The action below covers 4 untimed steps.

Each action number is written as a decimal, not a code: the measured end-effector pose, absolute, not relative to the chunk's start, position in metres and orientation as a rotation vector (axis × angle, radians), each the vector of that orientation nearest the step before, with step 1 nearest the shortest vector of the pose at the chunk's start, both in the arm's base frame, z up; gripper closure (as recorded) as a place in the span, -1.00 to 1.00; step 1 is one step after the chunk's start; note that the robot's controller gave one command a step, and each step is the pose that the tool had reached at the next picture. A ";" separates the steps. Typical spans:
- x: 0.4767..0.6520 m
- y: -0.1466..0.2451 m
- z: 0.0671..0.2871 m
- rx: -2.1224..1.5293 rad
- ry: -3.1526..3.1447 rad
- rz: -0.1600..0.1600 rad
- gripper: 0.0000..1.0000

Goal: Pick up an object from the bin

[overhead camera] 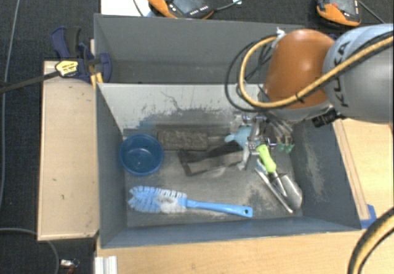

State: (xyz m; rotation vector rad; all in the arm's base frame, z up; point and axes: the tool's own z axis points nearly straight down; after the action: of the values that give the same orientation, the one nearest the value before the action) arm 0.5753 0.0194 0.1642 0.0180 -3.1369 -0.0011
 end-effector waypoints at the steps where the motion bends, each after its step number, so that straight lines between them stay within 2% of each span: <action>1: 0.577 0.019 0.169 0.017 -3.145 -0.001 -1.00; 2: 0.582 0.041 0.067 0.186 -3.133 -0.003 -1.00; 3: 0.581 0.042 0.121 0.025 -3.157 -0.002 -1.00; 4: 0.573 0.048 0.100 0.108 -3.141 -0.003 -1.00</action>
Offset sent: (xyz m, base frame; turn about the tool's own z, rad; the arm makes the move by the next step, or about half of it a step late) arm 0.0076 0.0213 -0.0942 -0.1073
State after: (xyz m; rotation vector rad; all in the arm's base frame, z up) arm 0.5725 0.0476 0.1003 0.1080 -3.1412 -0.0035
